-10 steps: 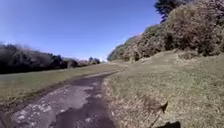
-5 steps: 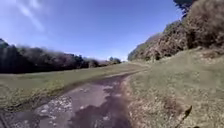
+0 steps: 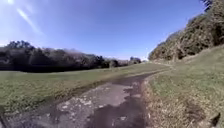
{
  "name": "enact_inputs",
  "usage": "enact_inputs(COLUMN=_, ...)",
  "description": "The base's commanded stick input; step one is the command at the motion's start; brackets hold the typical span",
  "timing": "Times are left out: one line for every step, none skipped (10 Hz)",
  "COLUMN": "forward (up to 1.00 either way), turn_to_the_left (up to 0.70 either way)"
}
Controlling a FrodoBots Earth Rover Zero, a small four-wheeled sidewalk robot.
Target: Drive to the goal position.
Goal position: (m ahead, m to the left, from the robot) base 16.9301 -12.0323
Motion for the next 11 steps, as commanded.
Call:
enact_inputs(forward=0.0, turn_to_the_left=0.0)
enact_inputs(forward=0.0, turn_to_the_left=0.0)
enact_inputs(forward=0.0, turn_to_the_left=0.0)
enact_inputs(forward=0.0, turn_to_the_left=0.0)
enact_inputs(forward=0.0, turn_to_the_left=0.0)
enact_inputs(forward=0.0, turn_to_the_left=0.0)
enact_inputs(forward=0.0, turn_to_the_left=0.0)
enact_inputs(forward=0.0, turn_to_the_left=0.0)
enact_inputs(forward=0.27, turn_to_the_left=0.0)
enact_inputs(forward=0.7, turn_to_the_left=0.0)
enact_inputs(forward=0.7, turn_to_the_left=0.0)
